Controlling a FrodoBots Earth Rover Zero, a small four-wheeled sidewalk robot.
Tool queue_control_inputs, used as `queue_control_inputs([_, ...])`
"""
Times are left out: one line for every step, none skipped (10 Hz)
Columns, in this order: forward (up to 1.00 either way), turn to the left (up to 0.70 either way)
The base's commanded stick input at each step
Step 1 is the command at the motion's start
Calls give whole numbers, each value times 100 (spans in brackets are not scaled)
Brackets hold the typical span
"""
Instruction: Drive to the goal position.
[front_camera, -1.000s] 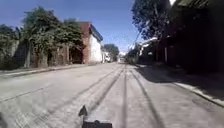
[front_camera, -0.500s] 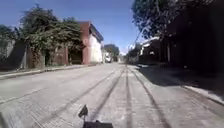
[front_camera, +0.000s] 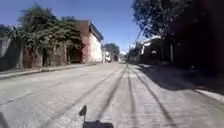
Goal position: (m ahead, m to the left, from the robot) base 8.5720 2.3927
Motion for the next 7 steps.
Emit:
queue_control_inputs([85,-13])
queue_control_inputs([85,-27])
queue_control_inputs([85,-34])
queue_control_inputs([85,-34])
queue_control_inputs([85,-33])
queue_control_inputs([85,-31])
queue_control_inputs([85,-14])
